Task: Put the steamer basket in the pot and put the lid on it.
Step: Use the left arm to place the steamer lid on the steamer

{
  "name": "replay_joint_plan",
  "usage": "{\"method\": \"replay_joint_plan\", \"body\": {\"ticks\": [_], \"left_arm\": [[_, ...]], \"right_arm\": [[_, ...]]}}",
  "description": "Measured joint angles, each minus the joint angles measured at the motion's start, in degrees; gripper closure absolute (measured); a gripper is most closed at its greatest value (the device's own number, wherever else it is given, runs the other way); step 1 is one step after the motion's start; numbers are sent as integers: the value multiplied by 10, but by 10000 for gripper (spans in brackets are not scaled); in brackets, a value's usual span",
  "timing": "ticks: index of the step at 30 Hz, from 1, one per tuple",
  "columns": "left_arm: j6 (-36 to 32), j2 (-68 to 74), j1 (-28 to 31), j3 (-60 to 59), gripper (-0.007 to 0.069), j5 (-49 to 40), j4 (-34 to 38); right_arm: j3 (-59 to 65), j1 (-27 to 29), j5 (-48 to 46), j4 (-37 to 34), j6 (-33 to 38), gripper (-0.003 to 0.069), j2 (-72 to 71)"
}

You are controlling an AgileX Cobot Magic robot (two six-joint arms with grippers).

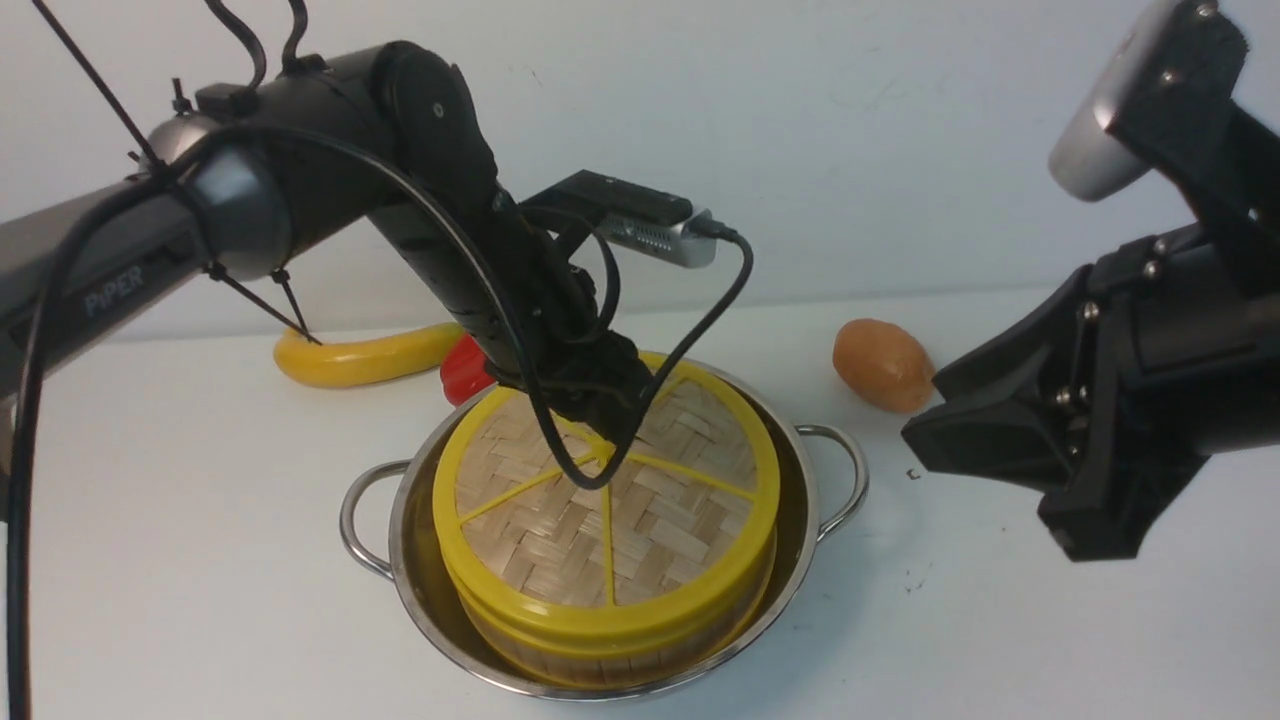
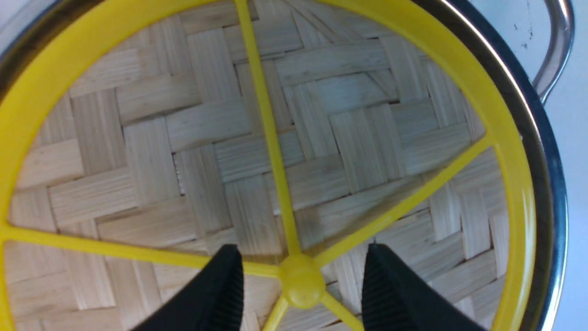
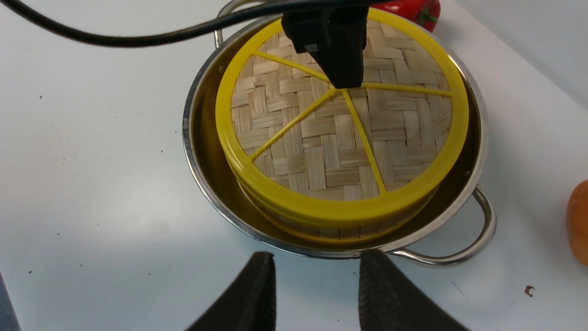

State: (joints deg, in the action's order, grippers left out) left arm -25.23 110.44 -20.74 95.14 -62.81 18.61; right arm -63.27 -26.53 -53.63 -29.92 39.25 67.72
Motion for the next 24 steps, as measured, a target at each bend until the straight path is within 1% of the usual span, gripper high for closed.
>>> {"method": "replay_joint_plan", "body": {"ticks": [6, 9, 22, 24], "left_arm": [[0, 1, 0, 0, 370, 1, 6], [0, 2, 0, 0, 395, 1, 6], [0, 20, 0, -1, 394, 0, 9], [0, 20, 0, -1, 408, -6, 9]], "right_arm": [[0, 0, 0, 0, 0, 418, 0], [0, 0, 0, 0, 0, 418, 0], [0, 0, 0, 8, 0, 418, 0], [0, 0, 0, 8, 0, 418, 0]]}}
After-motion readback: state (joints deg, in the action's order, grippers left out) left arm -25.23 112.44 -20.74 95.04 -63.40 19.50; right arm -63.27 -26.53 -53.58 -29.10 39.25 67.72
